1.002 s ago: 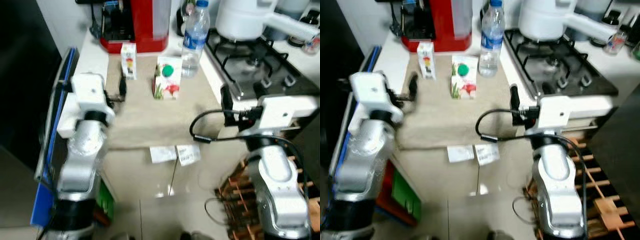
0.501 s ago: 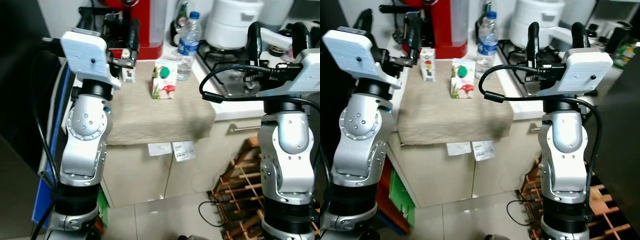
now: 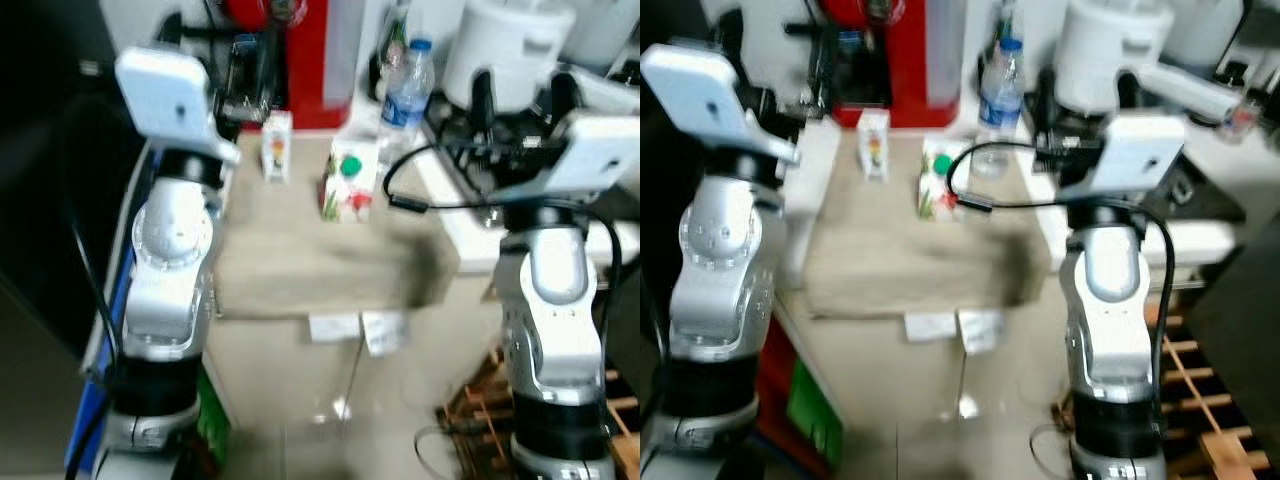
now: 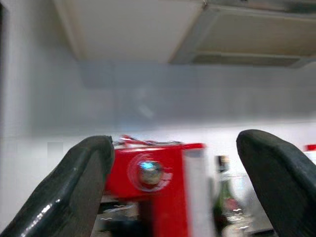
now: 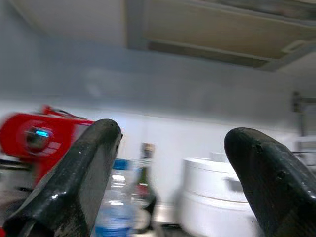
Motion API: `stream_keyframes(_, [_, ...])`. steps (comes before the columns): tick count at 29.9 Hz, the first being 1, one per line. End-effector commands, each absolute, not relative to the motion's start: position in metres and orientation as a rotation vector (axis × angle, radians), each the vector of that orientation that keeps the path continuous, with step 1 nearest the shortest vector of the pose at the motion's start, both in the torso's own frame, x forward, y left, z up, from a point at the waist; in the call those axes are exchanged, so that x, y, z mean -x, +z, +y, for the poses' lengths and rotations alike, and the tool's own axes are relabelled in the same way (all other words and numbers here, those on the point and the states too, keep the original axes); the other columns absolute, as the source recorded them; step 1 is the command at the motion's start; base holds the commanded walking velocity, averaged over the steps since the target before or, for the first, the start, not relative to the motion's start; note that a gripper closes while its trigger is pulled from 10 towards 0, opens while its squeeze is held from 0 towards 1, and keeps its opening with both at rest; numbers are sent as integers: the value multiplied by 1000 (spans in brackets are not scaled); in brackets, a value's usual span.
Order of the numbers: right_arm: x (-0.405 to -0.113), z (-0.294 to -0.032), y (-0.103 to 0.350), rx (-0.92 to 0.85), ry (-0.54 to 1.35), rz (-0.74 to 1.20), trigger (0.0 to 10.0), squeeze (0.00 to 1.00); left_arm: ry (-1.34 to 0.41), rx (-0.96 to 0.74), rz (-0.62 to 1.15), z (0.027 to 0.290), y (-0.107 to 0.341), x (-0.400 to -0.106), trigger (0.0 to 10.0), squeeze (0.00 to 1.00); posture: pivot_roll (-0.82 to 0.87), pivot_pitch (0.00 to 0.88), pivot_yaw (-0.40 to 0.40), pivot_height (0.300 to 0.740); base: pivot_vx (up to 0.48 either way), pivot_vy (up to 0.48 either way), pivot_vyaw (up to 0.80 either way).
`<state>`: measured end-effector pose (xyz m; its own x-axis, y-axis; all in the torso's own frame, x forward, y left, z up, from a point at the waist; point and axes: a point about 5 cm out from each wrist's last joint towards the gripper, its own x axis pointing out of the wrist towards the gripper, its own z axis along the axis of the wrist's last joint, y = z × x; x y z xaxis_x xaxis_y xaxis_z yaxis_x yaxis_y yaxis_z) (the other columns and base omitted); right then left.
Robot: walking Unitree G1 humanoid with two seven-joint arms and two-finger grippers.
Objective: Restocking fridge
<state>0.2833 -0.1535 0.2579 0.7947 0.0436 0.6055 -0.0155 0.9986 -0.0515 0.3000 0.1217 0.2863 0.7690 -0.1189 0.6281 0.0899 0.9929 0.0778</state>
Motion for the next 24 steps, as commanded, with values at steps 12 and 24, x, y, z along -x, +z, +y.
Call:
stream_keyframes(12, [-281, -162, 252, 45, 13, -622, 10000, 0, 29, 28, -496, 145, 281, -339, 10000, 0, -94, 0, -8, 740, 0, 0, 0])
stream_keyframes(24, [-276, -160, 247, 39, 32, -591, 10000, 0, 13, -36, -360, 145, 266, -360, 10000, 0, -108, 0, -5, 740, 0, 0, 0])
